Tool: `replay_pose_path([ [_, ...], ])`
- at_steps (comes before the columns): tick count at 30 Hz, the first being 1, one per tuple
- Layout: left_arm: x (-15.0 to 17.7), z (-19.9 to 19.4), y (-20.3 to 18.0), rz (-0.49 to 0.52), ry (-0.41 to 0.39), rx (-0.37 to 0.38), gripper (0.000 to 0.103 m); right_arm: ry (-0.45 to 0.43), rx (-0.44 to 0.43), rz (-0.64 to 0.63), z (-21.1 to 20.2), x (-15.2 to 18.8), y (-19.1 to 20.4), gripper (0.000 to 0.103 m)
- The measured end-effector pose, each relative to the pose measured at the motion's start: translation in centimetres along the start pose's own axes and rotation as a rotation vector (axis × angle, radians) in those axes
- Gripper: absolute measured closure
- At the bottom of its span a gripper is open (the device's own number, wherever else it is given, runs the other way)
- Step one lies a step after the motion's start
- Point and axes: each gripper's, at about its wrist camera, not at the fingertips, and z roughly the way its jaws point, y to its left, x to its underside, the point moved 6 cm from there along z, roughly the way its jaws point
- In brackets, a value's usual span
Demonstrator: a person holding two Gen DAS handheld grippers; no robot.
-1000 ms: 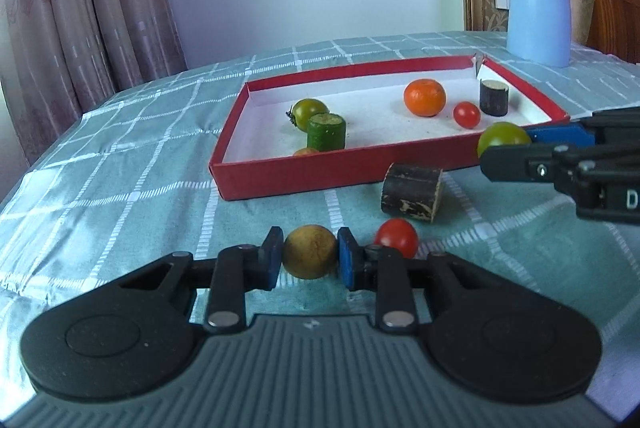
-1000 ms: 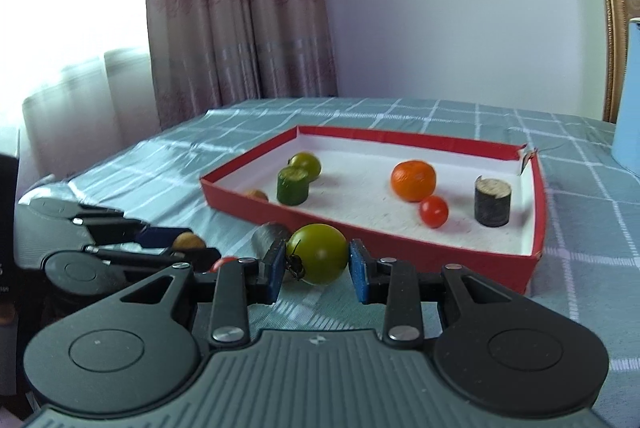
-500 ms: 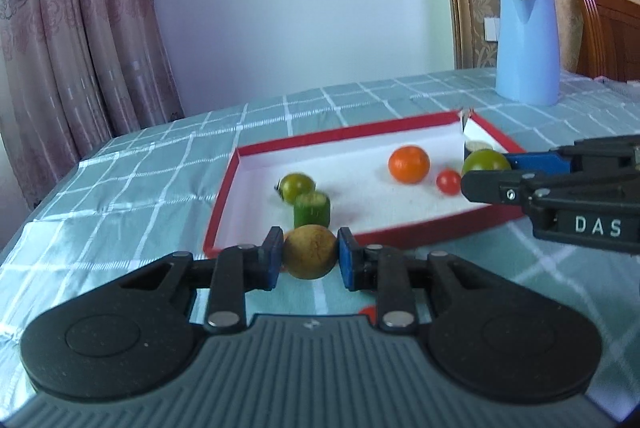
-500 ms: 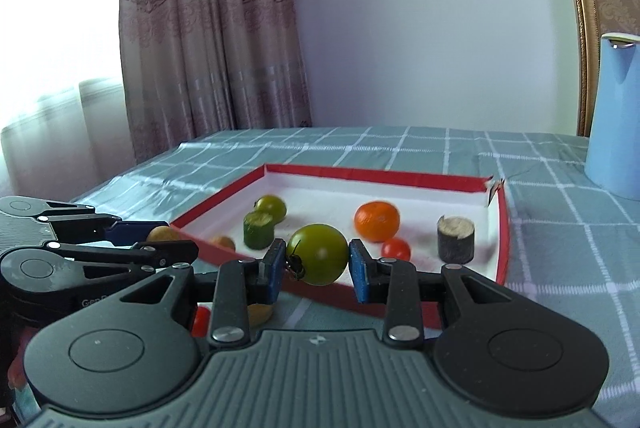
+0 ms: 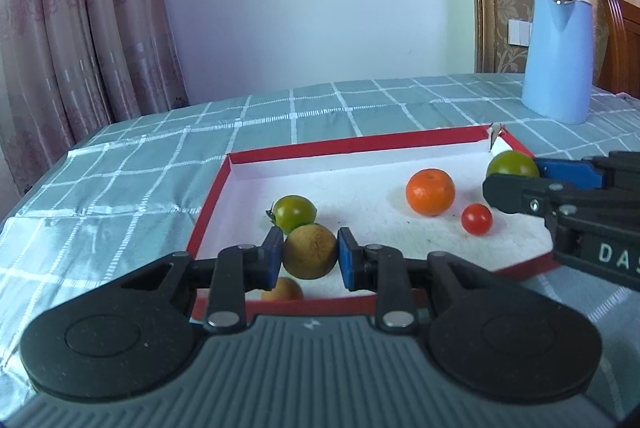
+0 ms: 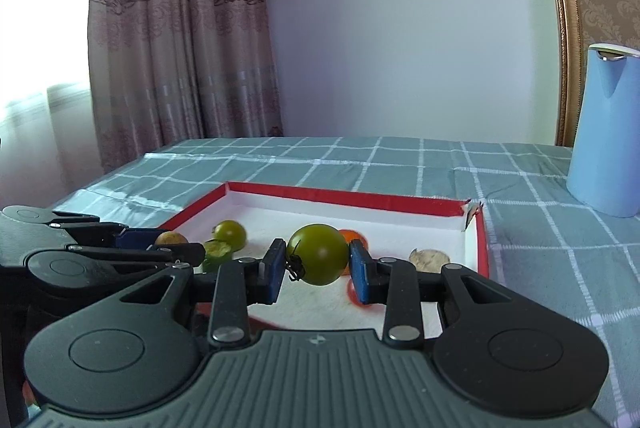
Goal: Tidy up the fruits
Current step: 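Carry the brown fruit and green tomato into the tray and open both grippers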
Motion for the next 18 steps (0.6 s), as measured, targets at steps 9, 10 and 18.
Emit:
replay_pose_path([
  [9,-0.9,2.8,-0.7,-0.020,0.030,0.018,0.077,0.031,0.094,0.025,3.4,-1.0,-1.7,0.070],
  [10,-1.0,3.2,-0.8,-0.028,0.038,0.021,0.077,0.035,0.104,0.033,3.8,-1.1,-1.9,0.070],
  [18,-1.8,5.4,-1.7,-0.024,0.060,0.001,0.077,0.118,0.168,0.073,7.4,-1.2,-3.5,0.070],
])
